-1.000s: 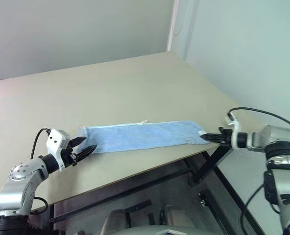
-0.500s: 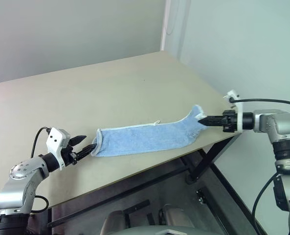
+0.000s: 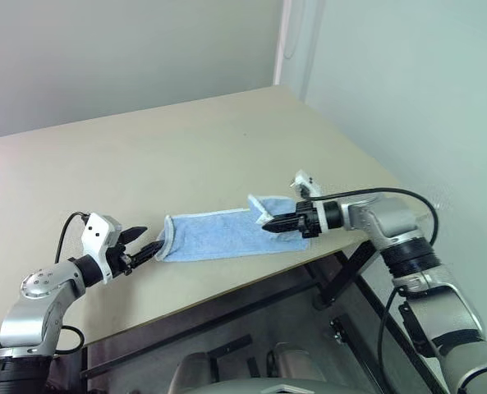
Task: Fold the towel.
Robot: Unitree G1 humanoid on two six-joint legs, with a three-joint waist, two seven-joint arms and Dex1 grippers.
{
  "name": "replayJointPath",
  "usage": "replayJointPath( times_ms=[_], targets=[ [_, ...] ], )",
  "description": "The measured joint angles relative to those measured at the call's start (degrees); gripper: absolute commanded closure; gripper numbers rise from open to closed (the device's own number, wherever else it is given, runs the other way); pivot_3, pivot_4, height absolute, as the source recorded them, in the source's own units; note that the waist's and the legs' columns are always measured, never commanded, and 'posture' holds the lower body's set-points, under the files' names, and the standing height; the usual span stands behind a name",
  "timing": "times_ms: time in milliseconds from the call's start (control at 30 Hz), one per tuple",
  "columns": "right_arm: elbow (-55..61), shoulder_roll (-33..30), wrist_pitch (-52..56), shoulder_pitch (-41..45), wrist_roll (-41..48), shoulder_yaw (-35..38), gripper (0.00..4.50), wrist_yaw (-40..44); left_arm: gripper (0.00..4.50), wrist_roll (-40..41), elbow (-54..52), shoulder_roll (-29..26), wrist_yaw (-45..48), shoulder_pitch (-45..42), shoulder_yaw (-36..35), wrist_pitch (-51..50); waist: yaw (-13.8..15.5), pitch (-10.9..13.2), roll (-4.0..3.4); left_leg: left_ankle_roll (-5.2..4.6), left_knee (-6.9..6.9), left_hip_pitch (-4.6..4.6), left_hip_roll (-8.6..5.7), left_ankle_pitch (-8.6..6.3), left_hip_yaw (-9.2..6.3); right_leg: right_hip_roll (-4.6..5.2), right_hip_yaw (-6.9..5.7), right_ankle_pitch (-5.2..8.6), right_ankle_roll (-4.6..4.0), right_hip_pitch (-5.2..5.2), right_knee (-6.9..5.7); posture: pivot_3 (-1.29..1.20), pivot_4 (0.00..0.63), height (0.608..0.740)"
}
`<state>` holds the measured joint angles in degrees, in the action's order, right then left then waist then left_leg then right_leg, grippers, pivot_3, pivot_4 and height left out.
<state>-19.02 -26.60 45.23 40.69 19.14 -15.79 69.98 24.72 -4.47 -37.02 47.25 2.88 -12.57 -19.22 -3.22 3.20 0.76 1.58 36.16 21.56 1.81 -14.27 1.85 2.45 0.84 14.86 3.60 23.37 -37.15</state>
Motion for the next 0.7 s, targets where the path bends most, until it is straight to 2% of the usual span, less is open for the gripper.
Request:
replayJointPath(
  times_ms=[100, 167, 300, 367, 500, 700],
  targets=[
    [-2.2, 1.8, -3.5, 0.2, -2.0, -2.0, 3.81, 0.0, 1.32, -0.4, 0.0, 0.1, -0.1, -0.4, 0.1, 0.0, 0.2, 0.0, 0.0, 0.0, 0.01, 0.0, 0.0, 0.0, 0.04, 0.0, 0.0, 0.0, 0.0, -0.01, -0.01, 0.0, 0.0, 0.74],
    [-2.7, 2.2, -5.1, 0.2, -2.4, -2.3, 3.2, 0.4, 1.32, -0.4, 0.0, 0.1, -0.1, -0.4, 0.1, 0.0, 0.3, 0.0, 0.0, 0.0, 0.01, 0.0, 0.0, 0.0, 0.04, 0.0, 0.0, -0.01, 0.01, 0.0, -0.01, 0.0, 0.0, 0.74],
    [-0.8, 1.5, -6.8, 0.0, -1.0, -0.7, 1.7, 3.1, 1.32, -0.4, 0.0, 0.1, -0.1, -0.3, 0.0, 0.0, 0.7, 0.0, 0.0, 0.0, 0.01, -0.01, 0.0, 0.0, 0.04, 0.0, -0.01, 0.0, 0.01, -0.01, -0.01, 0.0, 0.0, 0.74],
    [-0.1, 1.5, -6.7, 0.0, 1.8, 2.8, 0.97, 3.3, 1.32, -0.4, 0.0, 0.1, -0.1, -0.1, -0.1, 0.0, 0.7, 0.0, 0.01, 0.0, 0.01, -0.03, 0.0, 0.0, 0.04, 0.0, -0.01, 0.0, 0.0, -0.02, -0.01, 0.0, 0.0, 0.74],
    [-0.3, 2.7, -9.8, 0.0, 4.7, 10.4, 0.97, 0.5, 1.32, -0.4, 0.0, -0.2, -0.1, 0.5, -0.9, -0.1, 0.6, 0.0, 0.03, 0.0, 0.01, -0.04, 0.01, 0.0, 0.04, -0.01, -0.01, 0.0, 0.0, -0.03, -0.01, 0.0, 0.0, 0.74],
    [-11.5, 7.6, -24.0, -0.1, 0.5, 11.1, 0.97, -3.4, 1.32, -0.3, 0.0, -0.4, 0.0, 0.4, -1.7, -0.7, 0.5, 0.0, 0.06, 0.0, 0.0, -0.06, 0.02, 0.0, 0.06, -0.05, 0.0, -0.02, -0.02, -0.02, -0.04, 0.0, 0.0, 0.74]
  ],
)
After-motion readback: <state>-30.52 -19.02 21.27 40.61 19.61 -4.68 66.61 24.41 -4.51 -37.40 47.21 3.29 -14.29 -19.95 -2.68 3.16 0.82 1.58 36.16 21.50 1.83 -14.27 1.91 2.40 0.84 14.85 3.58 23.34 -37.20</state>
